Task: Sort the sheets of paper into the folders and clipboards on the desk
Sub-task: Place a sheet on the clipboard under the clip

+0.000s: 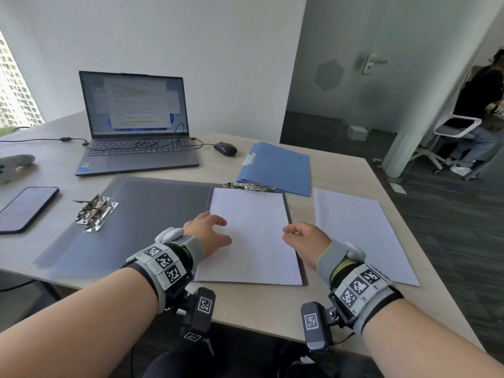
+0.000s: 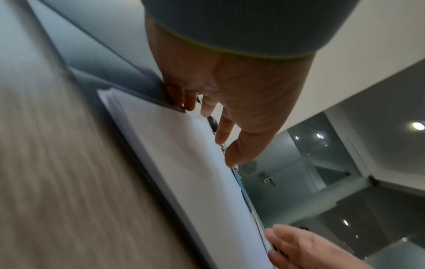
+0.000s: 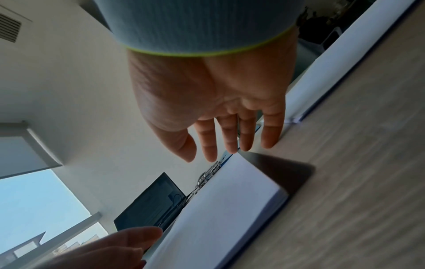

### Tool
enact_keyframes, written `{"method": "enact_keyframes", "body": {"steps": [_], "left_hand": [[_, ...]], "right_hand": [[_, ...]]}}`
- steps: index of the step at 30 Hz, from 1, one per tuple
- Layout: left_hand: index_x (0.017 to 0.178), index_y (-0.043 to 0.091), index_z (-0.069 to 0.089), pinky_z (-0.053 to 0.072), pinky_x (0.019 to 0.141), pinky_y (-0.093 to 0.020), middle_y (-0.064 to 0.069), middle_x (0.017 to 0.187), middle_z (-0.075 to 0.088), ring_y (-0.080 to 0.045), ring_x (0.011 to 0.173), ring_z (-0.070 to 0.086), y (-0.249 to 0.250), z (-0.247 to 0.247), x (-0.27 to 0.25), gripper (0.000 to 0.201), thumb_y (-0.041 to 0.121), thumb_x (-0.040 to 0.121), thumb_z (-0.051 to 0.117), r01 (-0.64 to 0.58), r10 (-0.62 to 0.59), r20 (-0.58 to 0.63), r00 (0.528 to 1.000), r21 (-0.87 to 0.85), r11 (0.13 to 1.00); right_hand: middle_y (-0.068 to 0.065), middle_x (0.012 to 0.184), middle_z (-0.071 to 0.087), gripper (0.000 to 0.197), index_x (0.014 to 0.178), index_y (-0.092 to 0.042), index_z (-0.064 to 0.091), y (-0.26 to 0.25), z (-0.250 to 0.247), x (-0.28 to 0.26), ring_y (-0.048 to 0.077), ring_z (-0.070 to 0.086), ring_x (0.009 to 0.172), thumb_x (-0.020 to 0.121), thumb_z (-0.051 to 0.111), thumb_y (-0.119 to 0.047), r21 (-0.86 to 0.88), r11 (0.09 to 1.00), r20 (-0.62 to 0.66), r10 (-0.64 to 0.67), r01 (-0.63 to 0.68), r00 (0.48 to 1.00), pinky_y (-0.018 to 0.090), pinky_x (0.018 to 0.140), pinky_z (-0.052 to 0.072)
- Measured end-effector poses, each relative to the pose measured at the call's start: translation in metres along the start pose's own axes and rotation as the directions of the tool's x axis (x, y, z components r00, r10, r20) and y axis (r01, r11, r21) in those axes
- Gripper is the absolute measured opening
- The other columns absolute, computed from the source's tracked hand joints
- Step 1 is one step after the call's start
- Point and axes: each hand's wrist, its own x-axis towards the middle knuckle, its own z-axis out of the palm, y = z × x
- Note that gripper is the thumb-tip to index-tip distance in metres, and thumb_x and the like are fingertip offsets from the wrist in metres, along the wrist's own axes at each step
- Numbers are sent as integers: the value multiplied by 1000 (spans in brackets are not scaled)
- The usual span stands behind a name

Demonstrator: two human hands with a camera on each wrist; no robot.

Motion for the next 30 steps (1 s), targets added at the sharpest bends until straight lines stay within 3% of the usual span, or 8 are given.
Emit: {"method": "enact_keyframes", "body": {"steps": [2,5,8,12,18,21,27,30], "left_hand": [[128,48,51,29,114,-50,11,162,19,-28,144,26,1,1,-5,58,58,74,69,-55,51,39,998,108,993],[134,52,42,23,118,-51,10,165,7,-27,150,9,5,3,-13,78,74,63,69,-123,104,103,989,200,972],[139,56,31,19,118,-56,11,165,-6,-28,152,-7,8,7,-21,101,83,49,69,-161,110,182,977,299,941],[143,60,15,18,116,-62,14,162,-20,-32,150,-18,13,11,-30,120,85,39,70,-241,131,277,952,411,879],[144,60,12,21,116,-61,13,162,-20,-32,151,-14,15,16,-32,115,76,48,73,-273,158,276,948,453,849],[142,60,17,23,115,-60,14,163,-16,-31,151,-10,13,16,-32,112,78,45,70,-256,155,251,955,443,859],[139,58,24,24,116,-54,12,163,11,-30,150,5,9,16,-29,109,85,40,62,-269,163,256,953,464,844],[138,59,26,24,116,-53,15,161,16,-28,148,10,10,12,-25,110,92,38,56,-273,151,281,948,470,839]], "right_hand": [[-11,110,57,32,118,-31,63,4,0,2,17,59,106,87,63,-39,-115,992,61,-52,58,997,32,93,50],[-13,147,36,58,124,-44,57,6,1,2,12,39,136,69,71,-58,-250,957,202,-96,146,975,34,113,33],[-15,163,4,90,131,-56,44,5,2,-1,12,27,146,47,71,-74,-326,927,315,-81,188,946,38,117,29],[-13,163,-12,101,141,-57,31,0,4,-6,16,11,151,52,78,-68,-406,879,410,-69,249,910,40,119,25],[-11,162,-18,108,143,-58,22,-1,10,-7,22,6,152,49,75,-68,-524,808,426,-26,270,904,43,119,25],[-12,163,-16,106,142,-59,24,-1,11,-6,21,8,152,47,73,-65,-536,805,406,-20,256,913,44,118,26],[-11,164,-9,101,141,-57,28,0,16,-3,24,3,152,49,70,-65,-576,782,389,5,239,921,47,119,21],[-9,165,-4,101,141,-57,28,-1,14,-5,21,2,152,51,71,-66,-583,774,407,16,246,913,48,119,18]]}}
